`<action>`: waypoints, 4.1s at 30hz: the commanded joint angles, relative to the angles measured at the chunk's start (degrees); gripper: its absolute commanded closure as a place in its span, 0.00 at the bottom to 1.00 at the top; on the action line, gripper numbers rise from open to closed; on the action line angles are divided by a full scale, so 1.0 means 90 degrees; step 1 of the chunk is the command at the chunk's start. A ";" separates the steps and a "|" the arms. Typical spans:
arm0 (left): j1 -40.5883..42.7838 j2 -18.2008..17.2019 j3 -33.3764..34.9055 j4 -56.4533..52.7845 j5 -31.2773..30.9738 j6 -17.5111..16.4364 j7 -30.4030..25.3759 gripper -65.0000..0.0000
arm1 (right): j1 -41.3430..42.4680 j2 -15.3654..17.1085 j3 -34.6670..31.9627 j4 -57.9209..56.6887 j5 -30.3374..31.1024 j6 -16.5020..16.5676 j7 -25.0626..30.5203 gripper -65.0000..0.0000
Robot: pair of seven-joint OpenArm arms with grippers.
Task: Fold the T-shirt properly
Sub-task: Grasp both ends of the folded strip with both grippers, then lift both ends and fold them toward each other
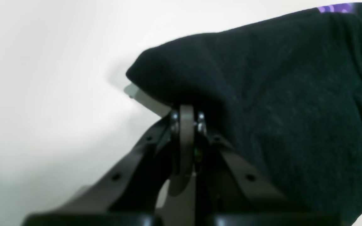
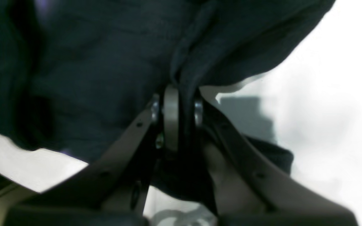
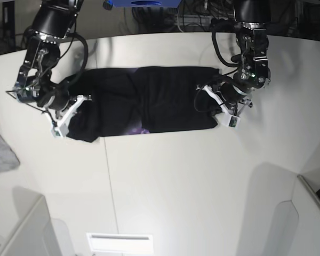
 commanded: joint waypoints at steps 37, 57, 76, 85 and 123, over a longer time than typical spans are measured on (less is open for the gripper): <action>0.0296 0.0085 0.0995 0.0198 0.0034 -0.0027 0.0021 1.00 | -0.0319 -0.1264 0.0046 0.2032 0.1836 -0.0909 -0.0982 1.00; 0.0150 0.0408 0.1024 0.0139 0.0044 -0.0027 0.0041 1.00 | -0.0603 -0.1264 -0.0012 0.2062 0.2452 -0.0919 -0.0982 1.00; 0.0160 0.0388 0.0966 0.0149 0.0044 -0.0027 0.0051 1.00 | -0.1042 -0.1264 -0.0765 0.2042 0.2354 -0.0929 -0.0376 1.00; 0.0218 0.0369 0.0946 0.0208 0.0034 -0.0027 0.0051 1.00 | -0.1042 -0.1225 -0.0950 0.2013 0.2325 -0.0938 -0.0122 1.00; 0.0345 0.0242 0.0604 0.0237 0.0034 -0.0037 0.0373 1.00 | -0.1003 -0.1234 -0.1263 0.2003 0.1924 -0.0938 -0.0112 1.00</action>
